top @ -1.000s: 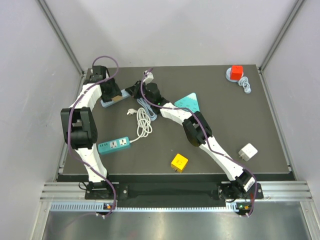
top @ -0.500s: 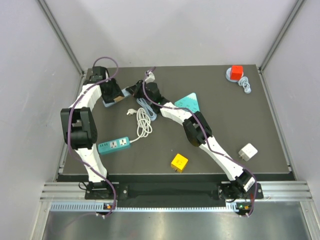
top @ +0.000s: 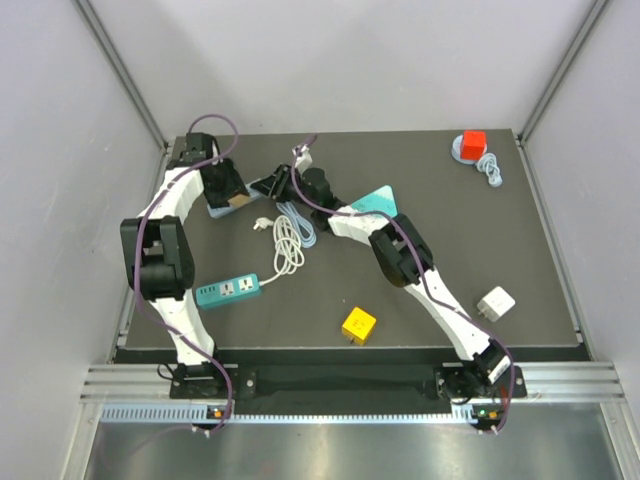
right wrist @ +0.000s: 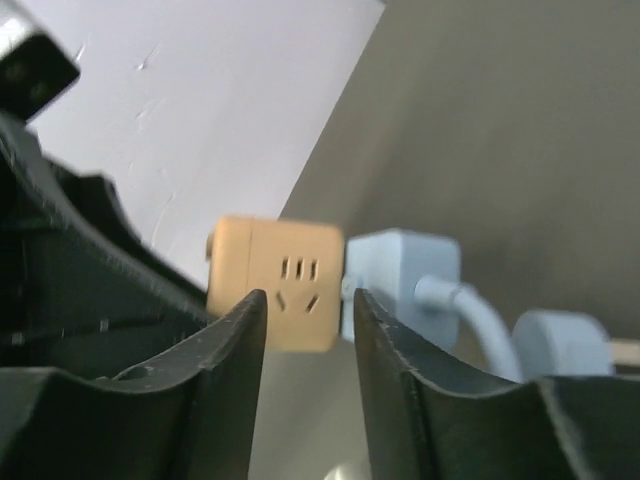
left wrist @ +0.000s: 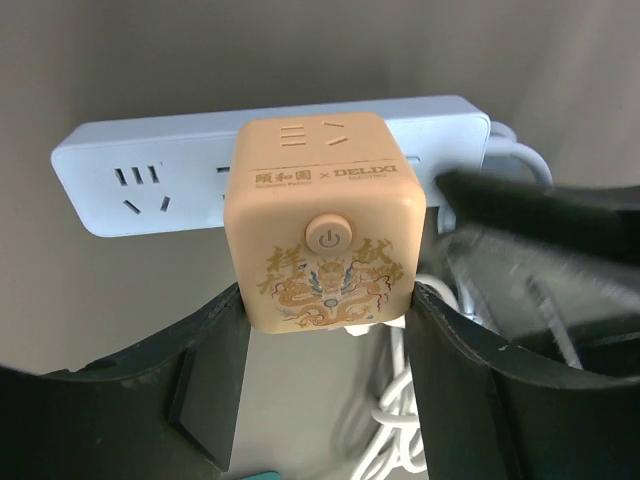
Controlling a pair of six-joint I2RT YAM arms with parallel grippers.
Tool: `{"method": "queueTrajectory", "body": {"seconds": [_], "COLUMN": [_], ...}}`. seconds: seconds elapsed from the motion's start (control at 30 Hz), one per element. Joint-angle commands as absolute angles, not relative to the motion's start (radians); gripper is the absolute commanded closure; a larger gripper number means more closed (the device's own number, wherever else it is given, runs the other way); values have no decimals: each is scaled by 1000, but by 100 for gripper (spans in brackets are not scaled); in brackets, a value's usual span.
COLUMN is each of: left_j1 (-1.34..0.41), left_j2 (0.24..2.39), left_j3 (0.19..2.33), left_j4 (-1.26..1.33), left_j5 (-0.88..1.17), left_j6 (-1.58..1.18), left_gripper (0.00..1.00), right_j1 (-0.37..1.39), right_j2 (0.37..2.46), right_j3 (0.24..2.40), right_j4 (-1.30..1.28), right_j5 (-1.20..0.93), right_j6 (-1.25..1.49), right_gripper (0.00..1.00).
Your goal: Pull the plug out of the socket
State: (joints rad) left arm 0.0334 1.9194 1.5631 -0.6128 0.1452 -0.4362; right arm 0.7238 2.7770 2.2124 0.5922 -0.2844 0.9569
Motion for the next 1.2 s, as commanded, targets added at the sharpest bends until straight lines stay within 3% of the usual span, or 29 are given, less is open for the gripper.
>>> {"method": "queueTrajectory", "body": {"seconds": [0.0, 0.3, 0.67, 0.93, 1.17], "left_j1": [17, 17, 23, 26, 26], "left_j2": [1825, 1821, 1795, 1761, 1729], "left_j3": [1644, 1672, 1660, 1594, 1548], "left_j4": [-606, -623, -617, -589, -578], "left_j5": [207, 199, 201, 277, 310], "left_j6": [-423, -425, -419, -440, -459], "left_gripper": [100, 100, 100, 100, 100], "right_j1": [723, 723, 724, 710, 722], "right_j2": [2660, 2602, 2526, 2580, 2611], "right_j3": [2088, 1991, 1839, 1922, 1936], "right_j4": [738, 747, 766, 783, 724], "right_j5": [-359, -336, -278, -278, -184], "right_j6": [948, 988, 1060, 1072, 1091], "right_gripper": [58, 49, 47, 37, 36]}}
